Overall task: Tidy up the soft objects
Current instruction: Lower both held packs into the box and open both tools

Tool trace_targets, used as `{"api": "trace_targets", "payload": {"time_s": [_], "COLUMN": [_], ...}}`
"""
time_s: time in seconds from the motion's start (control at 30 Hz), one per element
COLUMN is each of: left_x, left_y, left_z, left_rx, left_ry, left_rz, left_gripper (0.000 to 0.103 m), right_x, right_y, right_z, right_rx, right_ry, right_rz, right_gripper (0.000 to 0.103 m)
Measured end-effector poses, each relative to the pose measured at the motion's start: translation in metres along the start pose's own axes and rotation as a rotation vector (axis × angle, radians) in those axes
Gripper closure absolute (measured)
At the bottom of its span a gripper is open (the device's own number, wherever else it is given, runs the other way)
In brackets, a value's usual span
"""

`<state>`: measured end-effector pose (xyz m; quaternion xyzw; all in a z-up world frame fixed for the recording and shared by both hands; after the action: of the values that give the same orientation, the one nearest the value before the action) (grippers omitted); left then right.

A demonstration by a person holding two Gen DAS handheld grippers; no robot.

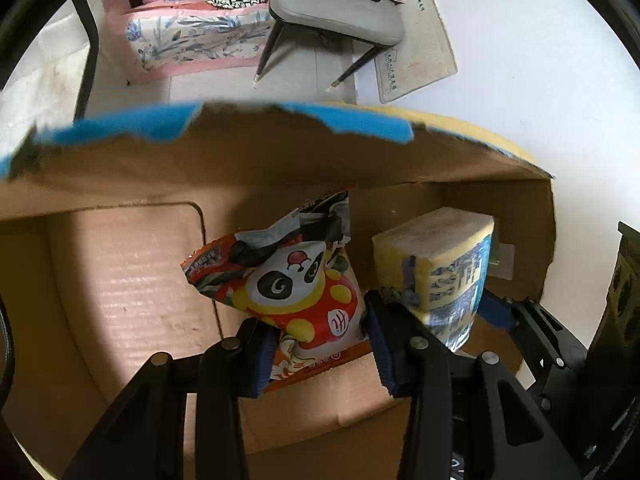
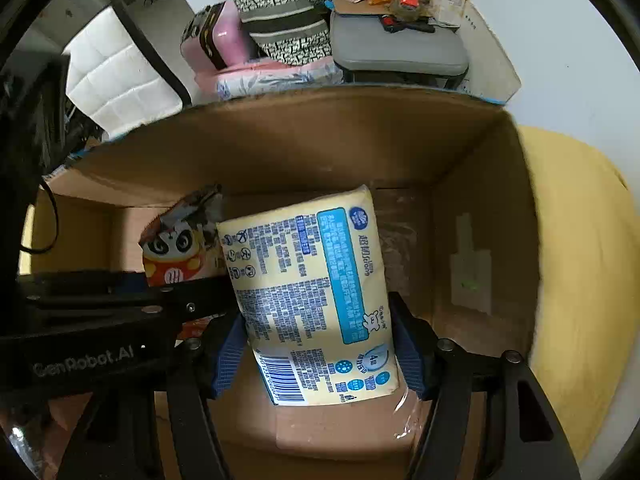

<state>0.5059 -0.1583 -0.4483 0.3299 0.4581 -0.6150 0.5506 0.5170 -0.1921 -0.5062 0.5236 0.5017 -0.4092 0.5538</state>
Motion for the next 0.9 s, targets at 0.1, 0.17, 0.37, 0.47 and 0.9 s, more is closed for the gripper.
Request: {"api": "trace_targets", "payload": {"time_s": [0.1,0.17,0.37,0.47,0.9], "left_x": [-0.004,-0.004,-0.011,-0.024,-0.088], "left_y": [0.002,0.000,0.002,-0.005,-0.050], "left_z": [-0.001,-0.004,-0.017,-0.026,-0.056], "left_rx": [0.002,0.008,-0.012,-0.029,-0.027], "left_ry": [0.047,0.072,0.086,0.102,0.223], "left_rz": [0.015,0.023,0.069,0.110,0.380], "left_gripper": [0.062,0.057,0.047,0.030,0.009], "right_x": [0.006,0.007,0.000,-0.010,-0.063], "right_y": [-0.001,0.000,-0.004,-0.012,-0.054], "right_z": [0.000,0.001,-0.001,-0.002,-0.027], "right_rx": [0.003,0.008,0.005,0.019,0.005], "right_ry": [0.004,0.003,-0.005,-0.001,-0.051], "right_rz": [-0.020,-0.025,-0.025,-0.034,0.025], "right_gripper": [0.035,0.034,0.028,0.025,0.000]}}
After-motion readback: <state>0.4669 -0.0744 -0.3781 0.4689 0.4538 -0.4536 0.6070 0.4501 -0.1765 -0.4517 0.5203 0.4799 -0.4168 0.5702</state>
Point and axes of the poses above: each gripper's, at about its wrist camera, not at the fingertips, and x roughly the way its jaws point, z to its right, y to its top, the point moved 10 cm from there along x, roughly the way its jaws point, and after that the axes turned 14 degrees about -x, right-handed, at the moved point
